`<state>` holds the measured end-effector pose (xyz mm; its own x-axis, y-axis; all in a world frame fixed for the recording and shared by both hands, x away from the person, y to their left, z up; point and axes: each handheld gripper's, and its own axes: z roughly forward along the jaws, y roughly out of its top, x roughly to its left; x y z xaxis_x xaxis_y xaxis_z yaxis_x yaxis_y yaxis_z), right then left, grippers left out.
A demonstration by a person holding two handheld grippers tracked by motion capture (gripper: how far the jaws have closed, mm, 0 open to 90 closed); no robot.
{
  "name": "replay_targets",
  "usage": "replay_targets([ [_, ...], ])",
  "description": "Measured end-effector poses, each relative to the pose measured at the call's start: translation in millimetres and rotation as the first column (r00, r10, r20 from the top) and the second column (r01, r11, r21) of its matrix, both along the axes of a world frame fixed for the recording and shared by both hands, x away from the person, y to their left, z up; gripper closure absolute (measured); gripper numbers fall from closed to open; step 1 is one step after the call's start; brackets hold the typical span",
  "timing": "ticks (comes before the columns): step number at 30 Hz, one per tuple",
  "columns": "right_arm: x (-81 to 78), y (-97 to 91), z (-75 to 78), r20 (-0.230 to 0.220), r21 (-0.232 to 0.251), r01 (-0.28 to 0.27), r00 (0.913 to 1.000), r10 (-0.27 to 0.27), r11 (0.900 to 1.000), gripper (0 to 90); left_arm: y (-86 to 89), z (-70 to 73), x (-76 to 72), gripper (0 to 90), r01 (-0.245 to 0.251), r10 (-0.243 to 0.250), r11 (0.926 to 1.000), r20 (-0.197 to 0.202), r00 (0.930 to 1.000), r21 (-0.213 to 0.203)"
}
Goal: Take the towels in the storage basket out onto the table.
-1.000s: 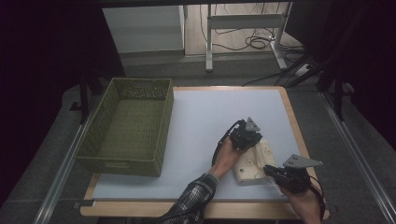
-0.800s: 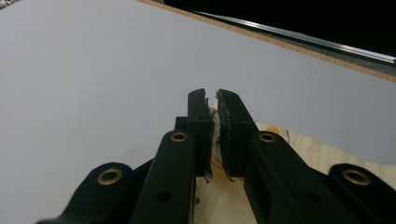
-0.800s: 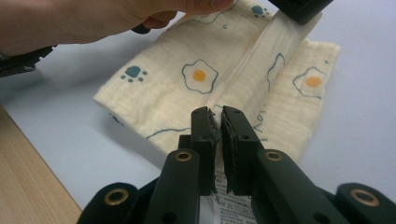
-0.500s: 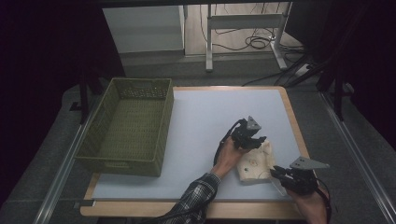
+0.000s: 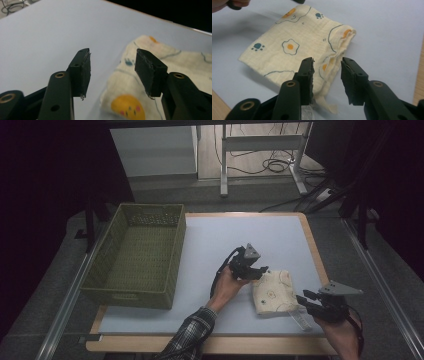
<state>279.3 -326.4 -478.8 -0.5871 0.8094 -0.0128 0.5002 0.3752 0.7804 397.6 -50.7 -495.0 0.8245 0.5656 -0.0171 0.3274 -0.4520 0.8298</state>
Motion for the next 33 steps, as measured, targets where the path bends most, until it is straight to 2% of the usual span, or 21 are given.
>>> replay_targets([
  [1,4.0,3.9,-3.2,-0.006,-0.008,-0.001,1.0,0.001,1.0,59.1,3.1,-5.5,-3.3,46.6,-0.008,0.008,0.9989,0.011,0.9999,0.047],
  [2,4.0,3.9,-3.2,-0.006,-0.008,-0.001,1.0,0.001,1.0,59.1,3.1,-5.5,-3.3,46.7,-0.008,0.008,0.9989,0.011,0.9999,0.047],
  [3,7.6,7.1,-8.4,-0.018,-0.025,0.003,0.9998,-0.003,0.9997,57.6,4.4,-12.0,-4.3,46.8,-0.026,0.023,0.9941,0.029,0.9993,0.105],
  [4,7.6,7.1,-8.4,-0.018,-0.025,0.003,0.9998,-0.003,0.9997,57.6,4.4,-12.0,-4.3,46.8,-0.026,0.023,0.9941,0.029,0.9993,0.105],
  [5,10.6,8.1,-14.3,-0.027,-0.047,0.013,0.9995,-0.015,0.9988,55.6,6.6,-20.5,-3.5,46.8,-0.042,0.037,0.9878,0.031,0.9988,0.15],
  [8,12.6,6.6,-19.5,-0.038,-0.045,0.025,0.9989,-0.027,0.9987,54.0,9.1,-26.8,-1.5,47.1,-0.054,0.051,0.9836,0.022,0.9984,0.172],
  [10,13.8,4.0,-25.8,-0.053,-0.054,0.04,0.9977,-0.043,0.9977,51.9,12.5,-30.8,-0.2,47.0,-0.065,0.065,0.987,0.004,0.9979,0.147],
  [14,13.2,2.0,-32.3,-0.081,-0.044,0.048,0.9954,-0.051,0.9979,47.5,18.5,-26.7,-2.9,45.0,-0.066,0.066,0.9909,0.001,0.9978,0.118],
  [15,13.1,2.4,-33.3,-0.086,-0.042,0.047,0.995,-0.051,0.998,46.7,20.5,-25.9,-3.0,44.9,-0.06,0.062,0.9917,-0.014,0.998,0.114],
  [18,14.1,3.7,-35.7,-0.096,-0.042,0.045,0.9941,-0.049,0.9981,45.2,20.4,-28.2,-1.4,43.6,-0.06,0.064,0.9898,-0.025,0.9976,0.129],
  [20,16.8,6.0,-40.0,-0.114,-0.034,0.045,0.9923,-0.049,0.9984,44.8,20.4,-33.2,0.6,43.2,-0.061,0.067,0.9895,-0.042,0.9969,0.131],
  [22,16.4,6.8,-40.6,-0.108,-0.037,0.046,0.9929,-0.05,0.9982,44.9,20.6,-38.1,2.4,41.9,-0.061,0.07,0.9878,-0.054,0.9961,0.143],
  [25,16.2,6.8,-40.7,-0.112,-0.035,0.048,0.9924,-0.051,0.9983,45.3,25.1,-41.0,6.7,41.5,-0.059,0.069,0.9931,-0.097,0.9929,0.101],
  [28,14.6,8.7,-40.4,-0.12,-0.033,0.056,0.991,-0.059,0.9979,51.8,26.4,-40.1,8.1,40.8,-0.056,0.067,0.9936,-0.112,0.9915,0.099],
  [29,14.0,10.1,-39.8,-0.13,-0.029,0.055,0.9899,-0.058,0.9981,56.2,27.5,-36.9,7.7,40.7,-0.053,0.061,0.9962,-0.119,0.991,0.069],
  [30,14.0,10.1,-39.8,-0.13,-0.029,0.055,0.9899,-0.058,0.9981,56.2,27.5,-36.9,7.7,40.3,-0.053,0.061,0.9962,-0.119,0.991,0.069],
  [31,14.3,10.5,-39.6,-0.136,-0.028,0.056,0.989,-0.059,0.9981,57.9,27.7,-33.4,9.0,39.7,-0.05,0.052,0.9985,-0.149,0.9874,0.022],
  [33,14.6,10.8,-39.2,-0.142,-0.024,0.056,0.9881,-0.059,0.9982,60.5,26.7,-33.2,9.3,38.6,-0.05,0.051,0.9986,-0.157,0.9862,0.016],
])
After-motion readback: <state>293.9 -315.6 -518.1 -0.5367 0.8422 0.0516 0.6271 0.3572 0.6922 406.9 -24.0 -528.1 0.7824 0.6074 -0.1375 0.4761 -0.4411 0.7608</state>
